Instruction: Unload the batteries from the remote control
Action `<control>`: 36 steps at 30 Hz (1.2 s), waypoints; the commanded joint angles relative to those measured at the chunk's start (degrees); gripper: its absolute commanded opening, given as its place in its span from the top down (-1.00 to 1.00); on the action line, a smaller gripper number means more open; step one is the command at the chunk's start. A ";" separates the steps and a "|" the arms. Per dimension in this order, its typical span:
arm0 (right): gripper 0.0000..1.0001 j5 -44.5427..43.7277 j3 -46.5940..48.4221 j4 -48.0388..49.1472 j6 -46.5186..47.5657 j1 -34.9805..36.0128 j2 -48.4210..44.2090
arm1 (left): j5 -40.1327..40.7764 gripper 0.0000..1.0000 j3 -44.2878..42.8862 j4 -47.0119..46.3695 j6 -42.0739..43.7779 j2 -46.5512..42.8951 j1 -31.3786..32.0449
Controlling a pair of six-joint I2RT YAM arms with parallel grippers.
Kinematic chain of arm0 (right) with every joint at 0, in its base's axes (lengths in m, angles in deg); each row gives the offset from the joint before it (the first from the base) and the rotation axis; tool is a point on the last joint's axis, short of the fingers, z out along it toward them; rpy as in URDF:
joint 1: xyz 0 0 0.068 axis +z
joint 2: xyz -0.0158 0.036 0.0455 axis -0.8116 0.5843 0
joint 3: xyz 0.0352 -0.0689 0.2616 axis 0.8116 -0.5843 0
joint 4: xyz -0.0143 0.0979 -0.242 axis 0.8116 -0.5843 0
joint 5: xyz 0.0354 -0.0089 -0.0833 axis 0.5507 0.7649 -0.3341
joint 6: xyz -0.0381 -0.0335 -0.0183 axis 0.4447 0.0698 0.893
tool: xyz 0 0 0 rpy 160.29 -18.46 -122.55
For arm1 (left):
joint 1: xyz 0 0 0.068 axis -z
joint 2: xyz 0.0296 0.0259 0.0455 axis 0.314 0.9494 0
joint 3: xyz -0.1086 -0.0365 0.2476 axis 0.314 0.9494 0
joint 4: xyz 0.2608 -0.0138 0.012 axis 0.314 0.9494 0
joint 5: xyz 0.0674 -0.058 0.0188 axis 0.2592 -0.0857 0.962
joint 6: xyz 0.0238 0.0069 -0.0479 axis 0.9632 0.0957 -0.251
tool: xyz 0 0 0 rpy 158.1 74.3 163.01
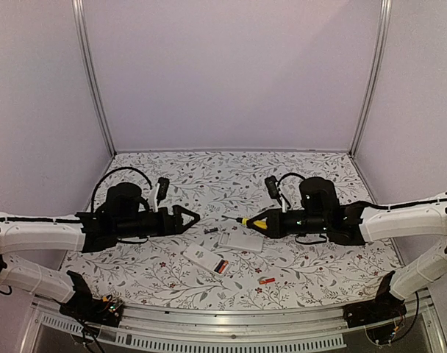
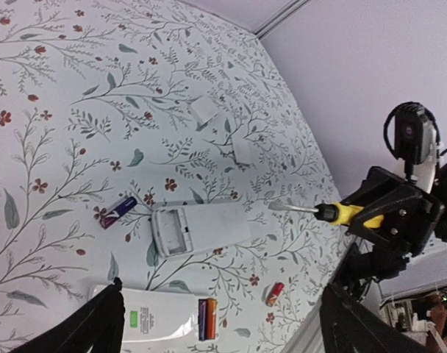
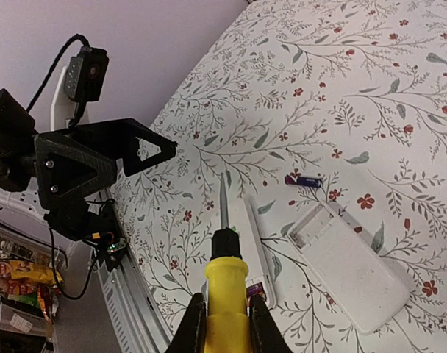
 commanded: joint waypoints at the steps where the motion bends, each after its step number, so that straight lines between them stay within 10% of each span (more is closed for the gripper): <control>1: 1.00 -1.44 -3.44 -6.28 2.78 1.42 -1.30 | 5.17 -0.85 -2.48 15.24 5.46 5.00 -0.08; 36: 1.00 2.11 -6.08 -3.27 1.64 4.26 7.79 | 9.43 -0.61 -9.97 21.93 12.36 22.18 3.78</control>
